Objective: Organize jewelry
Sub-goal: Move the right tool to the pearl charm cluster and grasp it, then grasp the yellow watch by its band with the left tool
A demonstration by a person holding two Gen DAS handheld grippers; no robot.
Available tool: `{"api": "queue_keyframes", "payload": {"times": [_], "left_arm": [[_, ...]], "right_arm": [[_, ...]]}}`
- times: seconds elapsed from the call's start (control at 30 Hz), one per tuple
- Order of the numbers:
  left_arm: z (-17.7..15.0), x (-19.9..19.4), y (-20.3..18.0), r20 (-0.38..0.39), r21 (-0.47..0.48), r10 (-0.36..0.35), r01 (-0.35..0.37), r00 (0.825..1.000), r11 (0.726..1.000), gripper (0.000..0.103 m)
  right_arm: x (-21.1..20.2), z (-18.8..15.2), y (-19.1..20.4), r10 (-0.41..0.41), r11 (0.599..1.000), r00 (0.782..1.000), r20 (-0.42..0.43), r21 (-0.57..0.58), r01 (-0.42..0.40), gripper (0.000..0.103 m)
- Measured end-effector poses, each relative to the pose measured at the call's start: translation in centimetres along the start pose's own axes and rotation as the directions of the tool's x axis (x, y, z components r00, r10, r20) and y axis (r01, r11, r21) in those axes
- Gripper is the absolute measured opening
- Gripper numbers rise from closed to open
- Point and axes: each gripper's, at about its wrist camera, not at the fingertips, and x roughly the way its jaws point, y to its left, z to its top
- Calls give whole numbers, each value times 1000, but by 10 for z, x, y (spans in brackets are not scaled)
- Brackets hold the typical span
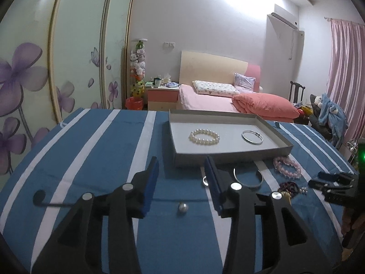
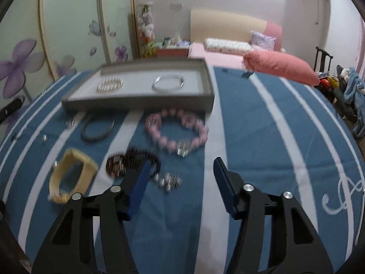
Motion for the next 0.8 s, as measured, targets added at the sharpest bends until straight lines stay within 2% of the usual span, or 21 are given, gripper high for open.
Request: {"api": "queue_keyframes", "payload": {"times": [0.13,0.27,0.4,0.43,0.47,0.5,0.6,0.73,0.8], "left_arm": [[-5,-3,0,-17,-2,4,-4,1000,1000,44],[-9,-5,2,-31,-4,4,-4,1000,1000,44],[-11,-6,-1,-45,-8,-15,15,999,1000,44],[-12,-7,-3,-49,-9,-23,22,999,1000,44],[-13,-7,-5,-53,-8,-31,30,998,1000,44],[-14,-7,-8,-58,-6,-41,40,997,999,45],[-18,-7,-22,-74,4,-81,81,994,997,49],[-23,-5,-49,-116,18,-159,162,980,987,54],[-27,-3,-65,-142,34,-186,193,972,981,60]], "right_arm": [[12,-9,11,-3,999,999,-54,-33,2,49],[21,-11,10,9,1000,994,-109,-27,-12,39],[25,-11,11,17,1000,994,-107,-15,-18,36],[25,-12,11,19,1000,994,-106,-15,-20,30],[24,-14,12,24,1000,994,-105,-16,-26,19],[23,-15,12,31,999,994,-106,-18,-33,14],[20,-19,14,18,999,994,-108,-28,-22,13],[13,-24,3,10,1000,995,-102,28,-7,13],[11,-26,-1,1,999,995,-101,48,4,13]]}}
